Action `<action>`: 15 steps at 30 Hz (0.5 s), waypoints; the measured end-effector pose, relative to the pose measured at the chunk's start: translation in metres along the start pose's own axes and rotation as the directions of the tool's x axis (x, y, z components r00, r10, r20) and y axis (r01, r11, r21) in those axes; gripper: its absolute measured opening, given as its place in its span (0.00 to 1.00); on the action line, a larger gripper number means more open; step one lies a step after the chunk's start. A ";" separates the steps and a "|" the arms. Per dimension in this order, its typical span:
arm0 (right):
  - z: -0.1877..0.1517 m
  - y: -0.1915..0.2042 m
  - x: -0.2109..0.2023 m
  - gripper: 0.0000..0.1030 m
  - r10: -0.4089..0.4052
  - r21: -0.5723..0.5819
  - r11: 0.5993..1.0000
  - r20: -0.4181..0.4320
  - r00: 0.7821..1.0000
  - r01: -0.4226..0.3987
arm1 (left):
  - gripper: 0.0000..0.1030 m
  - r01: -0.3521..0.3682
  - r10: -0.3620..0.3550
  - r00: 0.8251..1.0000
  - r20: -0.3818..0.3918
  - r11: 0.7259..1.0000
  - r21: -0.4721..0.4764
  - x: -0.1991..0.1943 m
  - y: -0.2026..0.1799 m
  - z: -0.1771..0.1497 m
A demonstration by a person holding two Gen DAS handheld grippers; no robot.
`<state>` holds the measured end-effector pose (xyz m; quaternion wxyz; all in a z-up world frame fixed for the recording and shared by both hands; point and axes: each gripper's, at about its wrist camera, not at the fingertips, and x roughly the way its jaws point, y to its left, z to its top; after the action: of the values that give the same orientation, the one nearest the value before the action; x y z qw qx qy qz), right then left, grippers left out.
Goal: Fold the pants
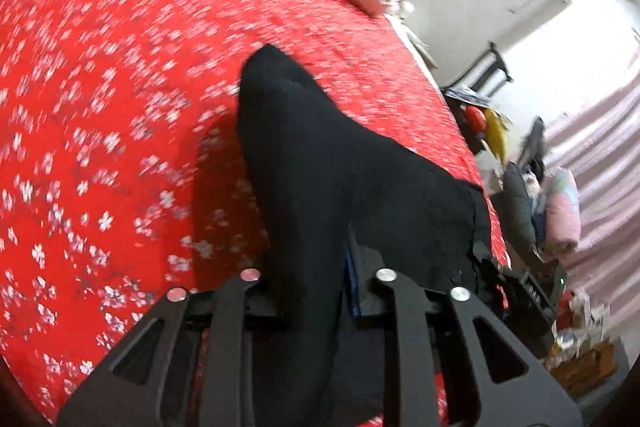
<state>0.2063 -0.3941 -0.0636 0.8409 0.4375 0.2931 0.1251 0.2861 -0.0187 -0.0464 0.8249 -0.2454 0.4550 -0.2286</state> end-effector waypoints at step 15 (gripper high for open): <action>0.003 0.036 -0.067 0.70 0.046 -0.112 0.993 0.205 0.978 -0.023 | 0.74 -0.085 0.065 0.990 0.126 0.984 0.158 -0.059 -0.033 -0.003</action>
<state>0.1564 -0.4067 -0.0073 0.8872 0.4065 0.1889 0.1090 0.2496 -0.0094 0.0106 0.8761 -0.1733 0.3933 -0.2185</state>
